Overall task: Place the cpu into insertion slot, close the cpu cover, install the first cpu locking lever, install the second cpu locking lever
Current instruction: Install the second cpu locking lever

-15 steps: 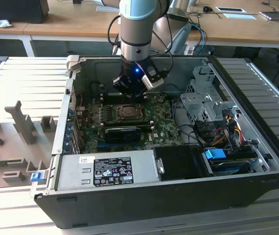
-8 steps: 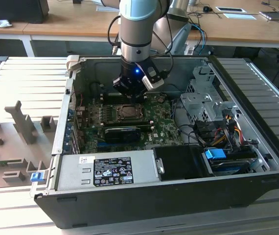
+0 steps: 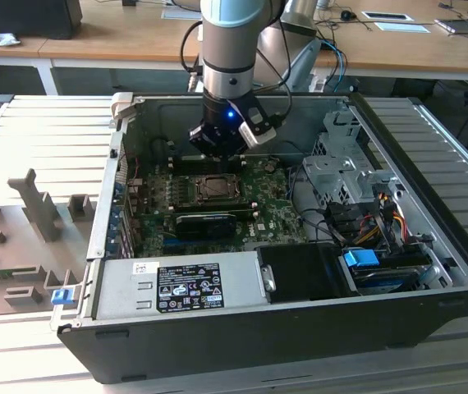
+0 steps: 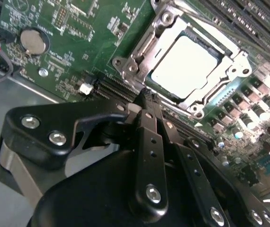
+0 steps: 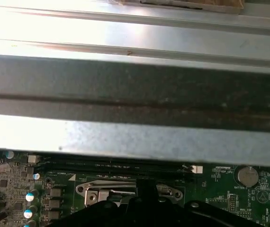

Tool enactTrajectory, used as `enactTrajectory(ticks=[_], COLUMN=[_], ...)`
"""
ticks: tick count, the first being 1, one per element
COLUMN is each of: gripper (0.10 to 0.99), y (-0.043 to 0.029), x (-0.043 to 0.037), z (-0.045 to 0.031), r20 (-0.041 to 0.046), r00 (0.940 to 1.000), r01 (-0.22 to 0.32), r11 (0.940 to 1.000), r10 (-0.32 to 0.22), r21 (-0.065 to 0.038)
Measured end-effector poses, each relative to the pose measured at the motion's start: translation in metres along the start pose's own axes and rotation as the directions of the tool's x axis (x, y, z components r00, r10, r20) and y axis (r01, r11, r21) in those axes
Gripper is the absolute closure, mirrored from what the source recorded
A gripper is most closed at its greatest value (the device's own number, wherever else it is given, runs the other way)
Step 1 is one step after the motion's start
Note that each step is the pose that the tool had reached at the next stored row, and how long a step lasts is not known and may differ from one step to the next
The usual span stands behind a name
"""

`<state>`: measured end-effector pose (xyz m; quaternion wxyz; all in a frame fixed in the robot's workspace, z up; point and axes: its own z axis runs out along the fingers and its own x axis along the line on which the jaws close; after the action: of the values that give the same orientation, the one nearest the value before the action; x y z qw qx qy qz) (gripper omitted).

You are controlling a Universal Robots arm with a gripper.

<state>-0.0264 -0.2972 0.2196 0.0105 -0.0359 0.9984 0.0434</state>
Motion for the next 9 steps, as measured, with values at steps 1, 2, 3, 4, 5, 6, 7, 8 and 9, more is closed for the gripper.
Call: enactTrajectory(ticks=[1,2,3,4,5,6,7,8,9], gripper=[0.980,0.980,0.980,0.980,0.980,0.980,0.980,0.980,0.980], y=[-0.0006,-0.0013,-0.0030,-0.0050,-0.0065,-0.0072,-0.0073,-0.0072,-0.0064], x=[0.0000,0.0001,0.0003,0.0004,0.0005,0.0006,0.0006,0.0006,0.0003], z=[-0.0001,-0.0002,-0.0003,-0.0005,-0.0006,-0.0007,-0.0014,-0.0043,-0.0140], r20=[-0.0001,-0.0002,-0.0001,-0.0002,-0.0002,-0.0002,-0.0004,-0.0001,-0.0001], r00=[1.0000,1.0000,1.0000,1.0000,1.0000,1.0000,1.0000,1.0000,1.0000], r01=[0.000,0.000,0.000,0.000,0.000,0.000,0.000,0.000,0.000], r11=[1.0000,1.0000,1.0000,1.0000,1.0000,1.0000,1.0000,1.0000,1.0000], r10=[0.000,0.000,0.000,0.000,0.000,0.000,0.000,0.000,0.000], r21=[0.000,0.000,0.000,0.001,0.001,0.001,0.001,0.001,0.001])
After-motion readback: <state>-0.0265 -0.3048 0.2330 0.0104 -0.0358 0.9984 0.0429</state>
